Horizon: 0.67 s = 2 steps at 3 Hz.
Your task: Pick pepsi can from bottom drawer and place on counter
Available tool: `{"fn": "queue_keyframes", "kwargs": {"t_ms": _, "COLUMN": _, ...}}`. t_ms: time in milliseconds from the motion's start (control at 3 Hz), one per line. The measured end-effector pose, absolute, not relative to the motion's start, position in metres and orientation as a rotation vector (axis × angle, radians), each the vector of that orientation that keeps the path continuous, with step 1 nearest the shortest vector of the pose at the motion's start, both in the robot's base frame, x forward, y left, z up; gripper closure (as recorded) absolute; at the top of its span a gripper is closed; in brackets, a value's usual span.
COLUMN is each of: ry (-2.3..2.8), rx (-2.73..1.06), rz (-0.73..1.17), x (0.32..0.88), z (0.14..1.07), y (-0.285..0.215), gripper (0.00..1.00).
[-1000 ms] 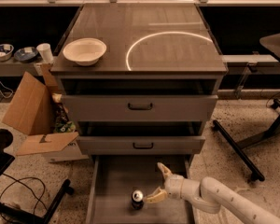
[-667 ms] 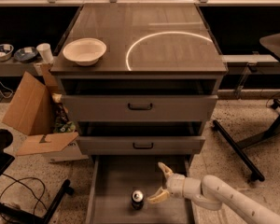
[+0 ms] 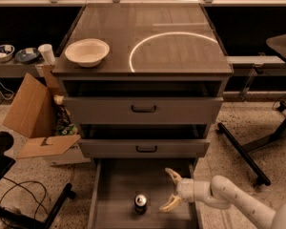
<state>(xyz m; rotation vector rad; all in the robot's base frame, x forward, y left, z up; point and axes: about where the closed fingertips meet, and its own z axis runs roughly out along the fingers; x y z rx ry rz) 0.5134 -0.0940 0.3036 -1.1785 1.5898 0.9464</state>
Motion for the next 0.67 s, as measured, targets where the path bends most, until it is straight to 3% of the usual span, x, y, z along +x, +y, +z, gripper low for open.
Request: {"fn": "queue_keyframes", "kwargs": {"t_ms": 667, "ry": 1.548, "rx": -1.204, "rz": 0.953, "x": 0.5225, "z": 0.2742, "y": -0.0975, "gripper": 0.0}}
